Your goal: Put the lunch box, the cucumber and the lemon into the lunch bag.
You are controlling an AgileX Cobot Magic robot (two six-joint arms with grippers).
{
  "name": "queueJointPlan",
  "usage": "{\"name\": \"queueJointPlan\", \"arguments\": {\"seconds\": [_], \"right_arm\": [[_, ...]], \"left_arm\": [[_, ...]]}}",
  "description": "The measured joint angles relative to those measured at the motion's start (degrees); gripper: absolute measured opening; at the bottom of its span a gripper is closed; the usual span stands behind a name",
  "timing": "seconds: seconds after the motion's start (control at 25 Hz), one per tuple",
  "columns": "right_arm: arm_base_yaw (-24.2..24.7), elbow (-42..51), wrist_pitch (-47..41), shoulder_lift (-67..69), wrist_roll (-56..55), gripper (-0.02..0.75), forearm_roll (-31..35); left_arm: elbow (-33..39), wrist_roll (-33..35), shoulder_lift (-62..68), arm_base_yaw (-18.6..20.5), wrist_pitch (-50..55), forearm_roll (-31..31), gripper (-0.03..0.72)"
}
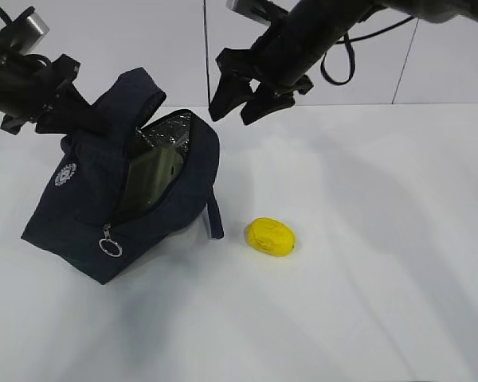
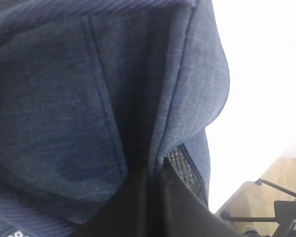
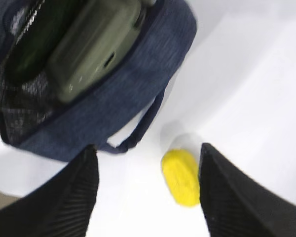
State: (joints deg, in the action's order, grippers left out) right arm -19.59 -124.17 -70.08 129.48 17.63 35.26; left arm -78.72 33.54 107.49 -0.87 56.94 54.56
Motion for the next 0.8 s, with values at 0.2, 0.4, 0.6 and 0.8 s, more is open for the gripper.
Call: {"name": "queueJointPlan", "arguments": {"seconds": [0.2, 0.4, 0.6, 0.8], "right_arm": [[-2.5, 3.6, -0.2, -7.2, -1.3, 0.475, -13.1], [-4.1, 12.6, -0.4, -11.8, -1.3, 0.475, -16.0], [-4.1, 21.2, -0.4, -12.1, -1.1, 0.475, -20.8], [-4.1, 24.0, -0.4, -12.4, 4.0, 0.475, -21.7]], "left_arm": [[0.0, 0.0, 0.0, 0.1, 2.3, 0.3, -0.009], [0.0, 0.0, 0.0, 0.1, 2.9, 0.3, -0.009], [0.0, 0.0, 0.0, 0.1, 3.0, -0.5, -0.009], [0.0, 0.0, 0.0, 0.1, 3.3, -1.9, -0.009]]}}
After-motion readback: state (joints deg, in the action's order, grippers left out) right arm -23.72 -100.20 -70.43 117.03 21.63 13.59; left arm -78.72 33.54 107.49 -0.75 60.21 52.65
